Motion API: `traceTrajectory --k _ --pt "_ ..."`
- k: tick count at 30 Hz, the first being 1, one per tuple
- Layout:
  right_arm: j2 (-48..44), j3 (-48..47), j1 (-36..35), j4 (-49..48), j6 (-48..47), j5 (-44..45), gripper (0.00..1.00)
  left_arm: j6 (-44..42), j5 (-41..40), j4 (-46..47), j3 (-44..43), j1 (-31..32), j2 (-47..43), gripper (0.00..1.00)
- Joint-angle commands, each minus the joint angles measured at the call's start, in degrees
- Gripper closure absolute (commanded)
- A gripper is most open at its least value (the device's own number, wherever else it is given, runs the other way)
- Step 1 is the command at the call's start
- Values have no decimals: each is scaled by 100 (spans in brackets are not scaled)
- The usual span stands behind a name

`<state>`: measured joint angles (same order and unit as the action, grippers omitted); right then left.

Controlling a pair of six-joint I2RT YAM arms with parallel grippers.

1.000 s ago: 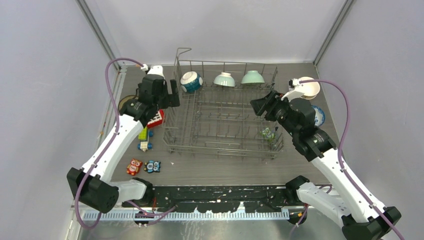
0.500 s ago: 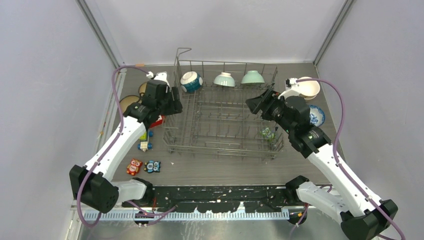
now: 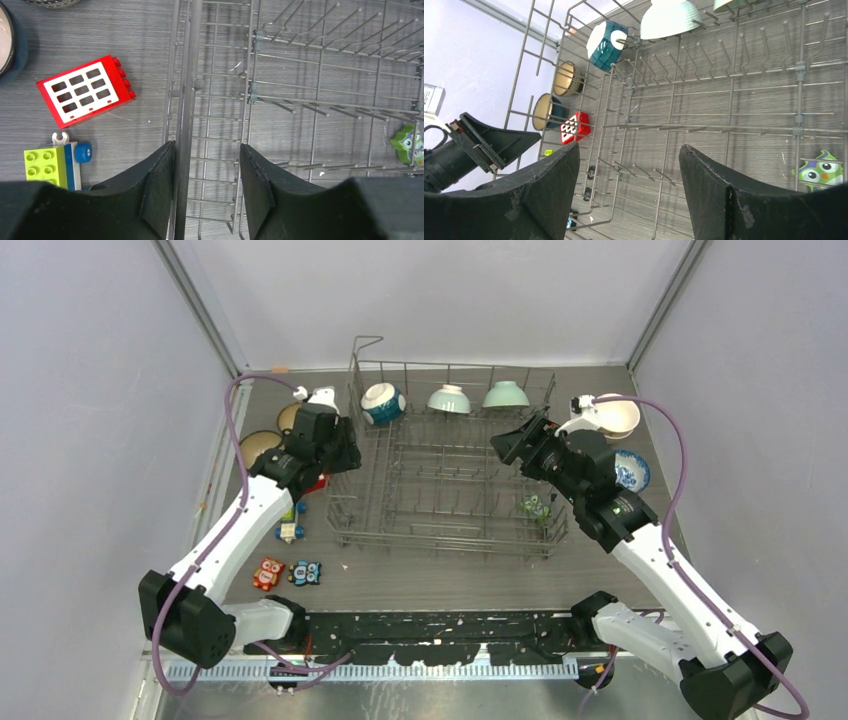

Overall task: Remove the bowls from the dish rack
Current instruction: Adjust the dish rack at the center of the board.

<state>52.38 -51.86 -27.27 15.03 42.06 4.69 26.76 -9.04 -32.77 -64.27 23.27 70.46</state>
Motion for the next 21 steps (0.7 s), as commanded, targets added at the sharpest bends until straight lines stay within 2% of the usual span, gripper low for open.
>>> traceTrajectory --k 1,4,10,16,21 --pt "-171 -266 -1 -10 -163 444 24 179 628 293 27 442 -77 82" --pt "-251 -279 2 67 -237 778 24 212 603 298 13 547 -82 90" --pt "-215 -522 6 361 -347 1314 25 341 609 336 158 722 -186 100" --pt "101 -873 76 844 -249 1563 25 394 667 409 224 827 -189 100" --pt "282 -818 419 761 71 1275 25 451 702 454 275 907 -261 100"
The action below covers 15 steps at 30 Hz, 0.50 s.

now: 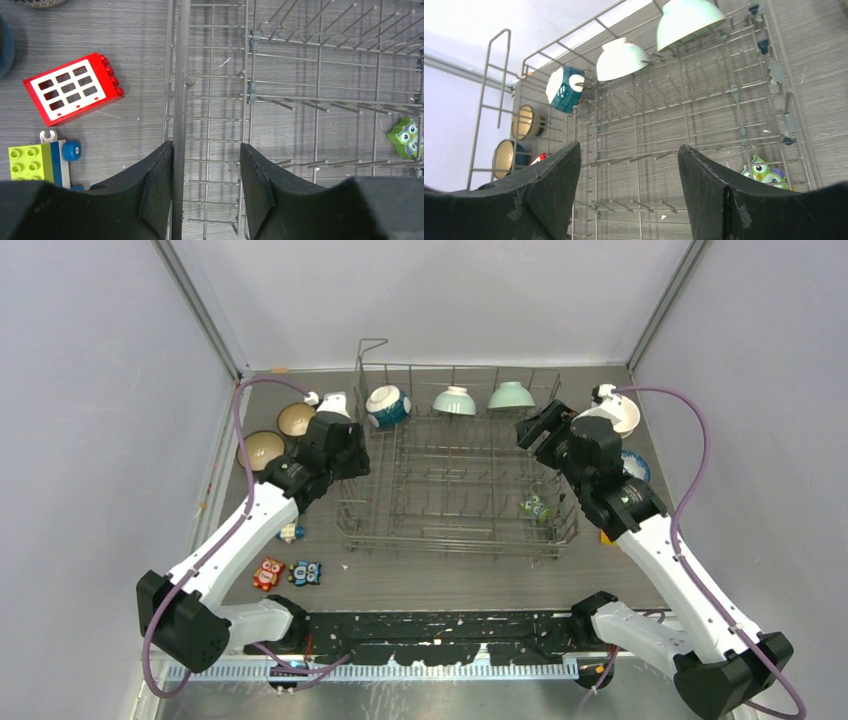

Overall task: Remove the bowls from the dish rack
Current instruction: Adjust the dish rack at the center of the board.

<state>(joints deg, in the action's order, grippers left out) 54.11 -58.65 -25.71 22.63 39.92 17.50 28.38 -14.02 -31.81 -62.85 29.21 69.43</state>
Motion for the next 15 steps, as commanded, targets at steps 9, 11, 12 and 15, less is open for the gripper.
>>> traceTrajectory --k 9,11,12,15 --pt "824 -92 884 -587 1549 -668 35 292 982 361 346 313 -543 96" --pt "938 -14 885 -812 1902 -586 36 298 951 360 387 307 -631 86" --pt "993 62 884 -947 2111 -529 36 296 932 370 415 308 -677 80" --pt "1079 350 884 -1404 2666 -242 36 272 881 356 454 313 -819 67"
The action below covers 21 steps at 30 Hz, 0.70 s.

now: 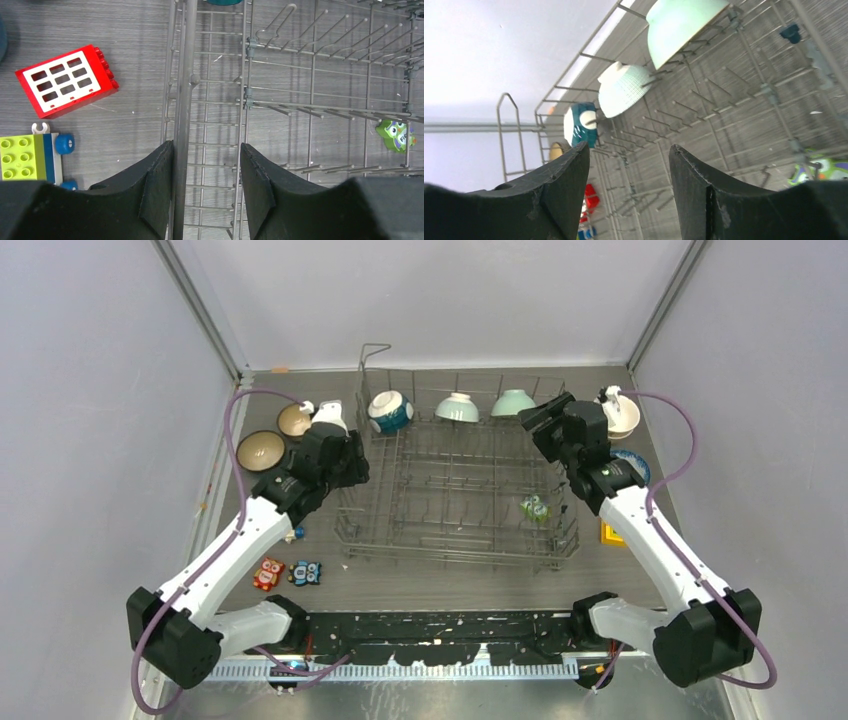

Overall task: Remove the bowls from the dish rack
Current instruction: Adjust the dish rack at the center of the board.

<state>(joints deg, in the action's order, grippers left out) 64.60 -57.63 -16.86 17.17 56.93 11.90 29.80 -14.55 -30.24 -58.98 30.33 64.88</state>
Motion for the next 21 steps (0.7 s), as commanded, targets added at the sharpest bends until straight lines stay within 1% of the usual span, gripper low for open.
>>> traceTrajectory --k 1,4,8,13,19,21 --pt "60 373 -1 -1063 1201 393 37 117 909 197 83 202 -405 65" --pt "296 418 -1 -1143 1674 607 38 84 867 198 103 202 -498 57" --pt "638 406 -1 -1119 2134 710 38 53 812 184 69 202 -547 39" --pt "624 499 -5 -993 2127 1075 38 15 673 120 -32 202 -577 24" --pt "747 559 1 -977 2194 1295 38 43 555 51 -136 200 -692 11" --pt "866 479 11 -1010 2257 1321 39 57 506 6 -157 202 -777 2"
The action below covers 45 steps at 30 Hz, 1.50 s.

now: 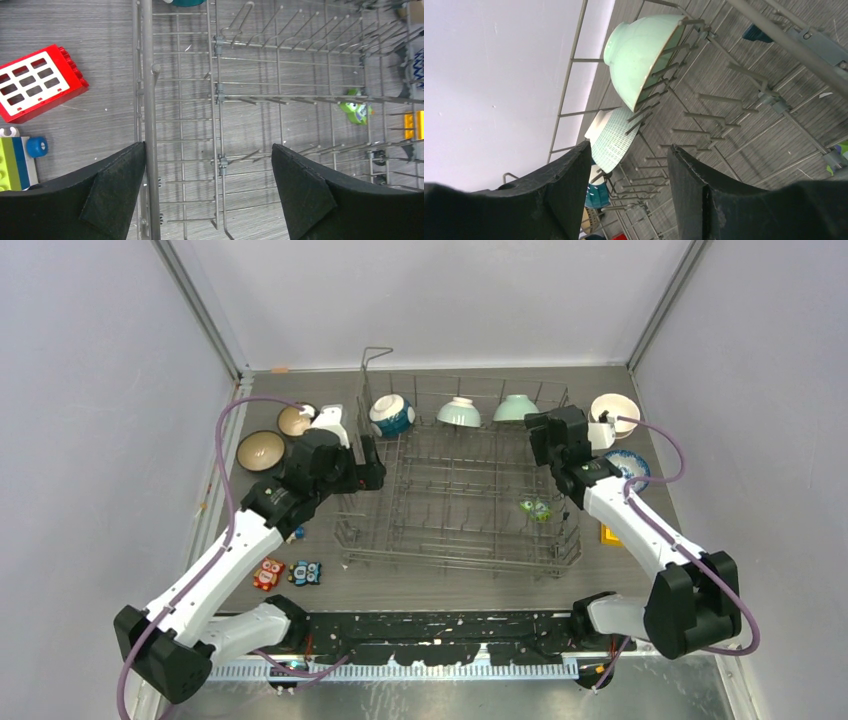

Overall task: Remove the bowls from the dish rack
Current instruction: Adjust the dish rack at the center of the board, then pick up the bowl from the dish rack.

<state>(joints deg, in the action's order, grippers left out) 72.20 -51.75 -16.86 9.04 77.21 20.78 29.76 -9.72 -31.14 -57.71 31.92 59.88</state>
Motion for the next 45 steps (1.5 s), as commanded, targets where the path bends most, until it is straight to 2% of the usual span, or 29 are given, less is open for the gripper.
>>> traceTrajectory --k 1,8,18,25,33,45 --pt "175 -153 12 -208 252 456 39 53 0 79 -293 42 -322 1" --pt "594 -369 19 -352 394 520 43 19 -190 -182 -353 42 -622 0" --pt "1003 -202 226 -1157 670 419 47 74 -311 -270 -236 42 -1009 0" --pt "1337 -67 297 -1716 726 167 48 70 -432 -238 -156 42 -1168 0" --pt "1574 -101 331 -1844 756 138 48 65 -460 -298 -111 42 -1212 0" --pt "1827 60 403 -2459 837 26 59 83 -502 -273 -25 42 -1212 0"
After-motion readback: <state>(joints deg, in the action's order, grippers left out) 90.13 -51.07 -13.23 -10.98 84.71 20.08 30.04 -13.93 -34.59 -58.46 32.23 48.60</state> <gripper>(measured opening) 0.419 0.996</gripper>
